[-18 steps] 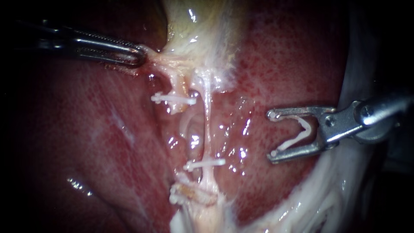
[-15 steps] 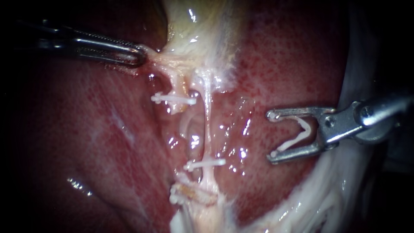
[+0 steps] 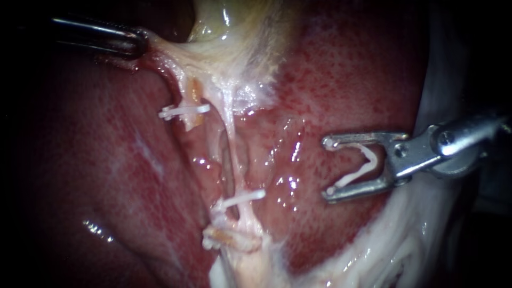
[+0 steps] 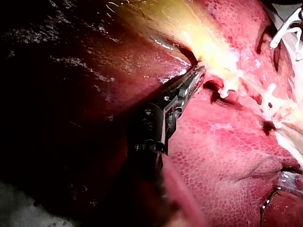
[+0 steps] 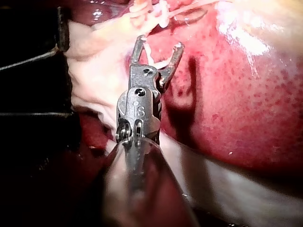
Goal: Clipping second clip right tube
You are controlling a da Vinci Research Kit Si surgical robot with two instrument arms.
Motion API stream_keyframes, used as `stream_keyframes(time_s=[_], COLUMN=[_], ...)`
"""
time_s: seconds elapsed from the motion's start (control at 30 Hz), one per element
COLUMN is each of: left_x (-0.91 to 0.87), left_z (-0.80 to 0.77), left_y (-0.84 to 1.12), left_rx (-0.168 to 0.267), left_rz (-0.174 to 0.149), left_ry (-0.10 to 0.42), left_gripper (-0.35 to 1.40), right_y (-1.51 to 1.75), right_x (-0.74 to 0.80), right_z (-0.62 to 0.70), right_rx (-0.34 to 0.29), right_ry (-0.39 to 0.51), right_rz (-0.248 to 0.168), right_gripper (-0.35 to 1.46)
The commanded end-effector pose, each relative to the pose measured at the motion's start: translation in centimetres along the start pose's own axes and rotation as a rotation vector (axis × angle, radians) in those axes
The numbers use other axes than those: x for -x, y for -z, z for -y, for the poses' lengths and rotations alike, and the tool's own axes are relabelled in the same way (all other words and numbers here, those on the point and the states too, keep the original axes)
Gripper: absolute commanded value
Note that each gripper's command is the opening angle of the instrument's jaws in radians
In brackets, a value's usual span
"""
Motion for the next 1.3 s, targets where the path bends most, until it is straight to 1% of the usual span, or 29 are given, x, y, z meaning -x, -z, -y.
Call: stream_keyframes(time_s=[0.03,0.07,0.2,0.27,0.4,0.5,0.57,0.67,0.73,0.8,0.9,1.07,1.3], left_x=[0.01,0.01,0.01,0.0,0.0,0.0,0.0,0.0,0.0,0.0,0.0,0.0,0.0], left_z=[0.0,0.0,-0.01,-0.01,-0.01,-0.01,-0.01,-0.01,-0.01,-0.01,-0.01,-0.01,-0.01], left_y=[-0.01,-0.01,0.0,-0.01,-0.01,-0.01,-0.01,-0.01,-0.01,-0.01,-0.01,-0.01,-0.01], left_rx=[-0.001,-0.001,-0.001,-0.001,-0.001,-0.001,-0.001,-0.001,-0.001,-0.001,-0.001,-0.001,-0.002], left_rz=[0.0,0.0,0.0,0.0,0.0,0.0,0.0,0.0,0.0,0.0,0.0,-0.001,-0.001], left_ry=[-0.001,-0.001,0.0,0.0,0.0,0.0,0.0,0.0,0.0,0.0,0.0,0.0,0.0], left_gripper=[-0.35,-0.35,-0.35,-0.35,-0.35,-0.35,-0.35,-0.35,-0.35,-0.35,-0.35,-0.35,-0.35], right_y=[-0.1,-0.15,-0.35,-0.44,-0.66,-0.79,-0.91,-1.02,-1.07,-1.11,-1.17,-1.27,-1.44], right_x=[-0.02,-0.03,-0.02,-0.01,0.04,0.1,0.14,0.16,0.16,0.14,0.12,0.13,0.24], right_z=[-0.03,-0.04,-0.11,-0.14,-0.26,-0.32,-0.38,-0.44,-0.47,-0.49,-0.5,-0.5,-0.46], right_rx=[-0.005,-0.009,-0.043,-0.058,-0.081,-0.097,-0.119,-0.151,-0.186,-0.218,-0.254,-0.293,-0.303], right_ry=[-0.028,-0.042,-0.111,-0.135,-0.18,-0.21,-0.236,-0.27,-0.301,-0.323,-0.344,-0.362,-0.373], right_rz=[-0.01,-0.014,-0.058,-0.071,-0.083,-0.108,-0.129,-0.157,-0.193,-0.217,-0.236,-0.242,-0.232], right_gripper=[0.5,0.5,0.5,0.5,0.5,0.5,0.5,0.5,0.5,0.5,0.5,0.5,0.5])
